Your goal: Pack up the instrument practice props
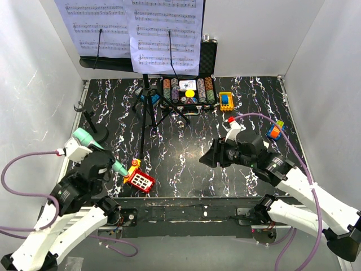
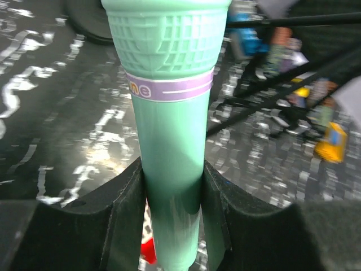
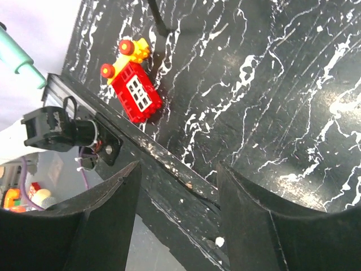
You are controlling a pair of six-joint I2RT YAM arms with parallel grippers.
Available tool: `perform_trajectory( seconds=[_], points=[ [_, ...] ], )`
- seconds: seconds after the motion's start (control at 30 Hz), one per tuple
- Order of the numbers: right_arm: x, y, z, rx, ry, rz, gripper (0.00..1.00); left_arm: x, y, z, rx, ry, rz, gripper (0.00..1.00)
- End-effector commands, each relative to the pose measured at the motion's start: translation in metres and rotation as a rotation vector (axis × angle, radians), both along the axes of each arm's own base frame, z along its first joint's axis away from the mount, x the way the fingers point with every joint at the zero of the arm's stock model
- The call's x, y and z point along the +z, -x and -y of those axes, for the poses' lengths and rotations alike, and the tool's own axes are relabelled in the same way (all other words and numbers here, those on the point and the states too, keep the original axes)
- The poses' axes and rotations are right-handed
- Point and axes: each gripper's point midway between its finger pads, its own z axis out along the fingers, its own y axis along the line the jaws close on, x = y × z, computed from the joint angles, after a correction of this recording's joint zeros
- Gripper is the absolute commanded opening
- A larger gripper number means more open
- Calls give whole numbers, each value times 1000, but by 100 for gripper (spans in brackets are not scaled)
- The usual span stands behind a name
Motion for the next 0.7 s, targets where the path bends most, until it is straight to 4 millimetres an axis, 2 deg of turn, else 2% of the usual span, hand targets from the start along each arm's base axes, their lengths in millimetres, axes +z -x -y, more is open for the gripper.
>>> perform_trajectory(
  seconds=[0.0, 0.13, 0.27, 0.37, 0.43, 0.53, 0.63, 0.67],
  points=[
    [-3, -1, -3, 32, 16, 24, 63, -20, 5, -44, 209, -236, -111, 0],
    [0, 4, -6, 72, 9, 28, 63, -45, -10, -27, 213, -236, -185, 0],
    [7, 8, -2, 82, -10, 63, 63, -41, -27, -27, 224, -243, -164, 0],
    [10, 10, 1, 86, -23, 86, 63, -35, -51, -42, 237, -211, -185, 0],
    [12, 11, 2, 90, -23, 103, 63, -39, -68, -65, 274, -125, -230, 0],
    [14, 12, 5, 94, -23, 122, 63, -30, -89, -64, 261, -79, -217, 0],
    [15, 13, 9, 92, -23, 142, 63, -27, -97, -70, 296, -57, -209, 0],
    [15, 13, 9, 91, -23, 148, 63, -31, -95, -81, 341, -46, -219, 0]
  ],
)
